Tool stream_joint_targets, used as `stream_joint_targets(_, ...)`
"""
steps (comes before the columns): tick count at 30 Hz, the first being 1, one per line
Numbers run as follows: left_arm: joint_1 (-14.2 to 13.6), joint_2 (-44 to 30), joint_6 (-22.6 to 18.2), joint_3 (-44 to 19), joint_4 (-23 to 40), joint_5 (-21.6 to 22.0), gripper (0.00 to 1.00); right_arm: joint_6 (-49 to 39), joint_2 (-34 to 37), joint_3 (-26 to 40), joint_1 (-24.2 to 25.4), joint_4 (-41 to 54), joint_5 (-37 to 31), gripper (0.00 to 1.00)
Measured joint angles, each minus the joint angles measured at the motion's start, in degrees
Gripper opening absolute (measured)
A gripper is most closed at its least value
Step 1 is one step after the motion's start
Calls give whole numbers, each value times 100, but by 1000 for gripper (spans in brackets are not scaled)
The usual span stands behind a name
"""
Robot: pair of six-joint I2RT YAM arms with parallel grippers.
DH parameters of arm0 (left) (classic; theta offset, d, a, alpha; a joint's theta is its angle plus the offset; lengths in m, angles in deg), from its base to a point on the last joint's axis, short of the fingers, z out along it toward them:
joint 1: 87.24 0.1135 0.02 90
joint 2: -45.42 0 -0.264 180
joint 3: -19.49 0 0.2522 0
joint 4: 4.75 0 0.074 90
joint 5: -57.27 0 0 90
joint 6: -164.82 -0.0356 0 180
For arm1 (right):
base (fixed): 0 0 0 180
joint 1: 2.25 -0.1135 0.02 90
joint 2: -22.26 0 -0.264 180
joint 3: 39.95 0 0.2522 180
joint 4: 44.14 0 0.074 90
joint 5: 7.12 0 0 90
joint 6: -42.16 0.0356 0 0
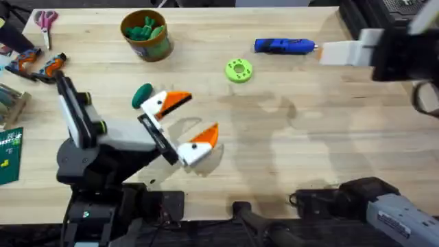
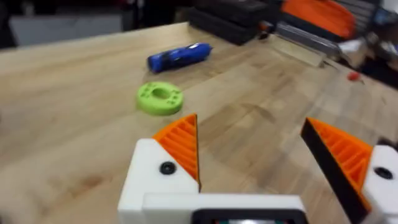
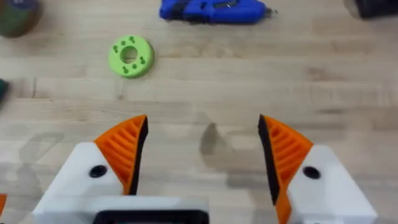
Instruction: Pick up the gripper from the table and insert it into the empty holder that is missing its gripper. Then pick up a screw, insert it into the mounting hole, and use the screwdriver to tighten it. Finally, clean up the table by picking up the vegetable and placing it into the bucket.
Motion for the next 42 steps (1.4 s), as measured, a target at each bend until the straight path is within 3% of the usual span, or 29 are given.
stream_joint_targets(5, 0, -2, 702, -527, 1094, 1044, 986, 368, -89, 294, 407, 744, 0, 957)
stream_joint_targets(12, 0, -297, 620, -2106, 2464, 2315, 986, 519, -85, 433, 682, 1023, 1, 956)
stream_joint_targets(16, 0, -1066, 239, -3134, 3310, 2844, 986, 539, -85, 442, 691, 1106, 2, 956)
stream_joint_targets(22, 0, -2855, -433, -4540, 4485, 3422, 986, 537, -85, 442, 691, 1352, 2, 956)
stream_joint_targets(29, 0, -4984, -1912, -5953, 5765, 3774, 986, 250, -85, 444, 691, 1442, 2, 956)
stream_joint_targets(34, 0, -5916, -2840, -6265, 5844, 4122, 986, 170, -85, 444, 691, 1450, 0, 956)
stream_joint_targets(42, 0, -7043, -3277, -6270, 5869, 4560, 986, 167, -85, 444, 691, 1448, 2, 956)
